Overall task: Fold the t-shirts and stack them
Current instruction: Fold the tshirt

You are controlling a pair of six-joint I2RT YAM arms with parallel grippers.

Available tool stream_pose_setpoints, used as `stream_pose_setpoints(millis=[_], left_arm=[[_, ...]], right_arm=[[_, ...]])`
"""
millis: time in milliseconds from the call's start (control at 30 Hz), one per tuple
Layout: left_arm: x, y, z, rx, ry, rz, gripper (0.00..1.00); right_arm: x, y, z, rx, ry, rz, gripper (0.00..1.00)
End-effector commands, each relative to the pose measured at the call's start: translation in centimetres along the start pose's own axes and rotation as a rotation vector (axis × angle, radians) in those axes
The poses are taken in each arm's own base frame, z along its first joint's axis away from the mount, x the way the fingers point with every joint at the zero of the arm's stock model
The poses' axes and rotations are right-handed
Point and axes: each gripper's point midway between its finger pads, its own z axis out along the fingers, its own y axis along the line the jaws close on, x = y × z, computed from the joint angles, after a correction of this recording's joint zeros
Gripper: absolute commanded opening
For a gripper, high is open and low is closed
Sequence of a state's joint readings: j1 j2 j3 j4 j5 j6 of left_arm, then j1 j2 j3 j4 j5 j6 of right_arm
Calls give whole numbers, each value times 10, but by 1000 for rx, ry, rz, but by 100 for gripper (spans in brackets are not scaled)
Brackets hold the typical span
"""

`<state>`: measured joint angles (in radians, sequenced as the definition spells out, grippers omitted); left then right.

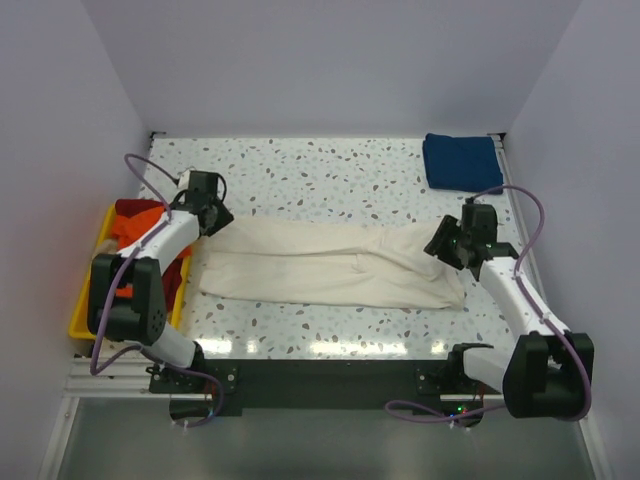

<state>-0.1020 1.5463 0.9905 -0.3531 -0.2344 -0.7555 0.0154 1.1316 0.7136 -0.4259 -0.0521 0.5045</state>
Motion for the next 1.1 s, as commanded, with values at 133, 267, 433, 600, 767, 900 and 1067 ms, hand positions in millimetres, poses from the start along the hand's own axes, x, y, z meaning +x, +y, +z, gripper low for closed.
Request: stream_pose_setpoints(millis=[133,267,433,600,767,900,1067], left_arm=[[25,-71,-11,232,105,144,38],[32,-85,-26,333,152,203,38],[42,-90,-46,424,183,271,38],[49,-86,-52,453,185,302,38],[52,-89,-51,474,198,316,38],[55,-87,-47,470,200,324,38],[58,-86,-44,465,215,328,37]], right_arm=[[-39,47,27,-30,-49,-94,51],[-38,65,50,-28,-32,-162,52],[-30,84,78,-54,-1,-237,54],[-33,102,91,-62,-29,-298,54],[-29,104,105,-28,-27,-338,54],[-25,104,111,-1,-24,-362,54],[-17,105,116,4,-9,-375,48]])
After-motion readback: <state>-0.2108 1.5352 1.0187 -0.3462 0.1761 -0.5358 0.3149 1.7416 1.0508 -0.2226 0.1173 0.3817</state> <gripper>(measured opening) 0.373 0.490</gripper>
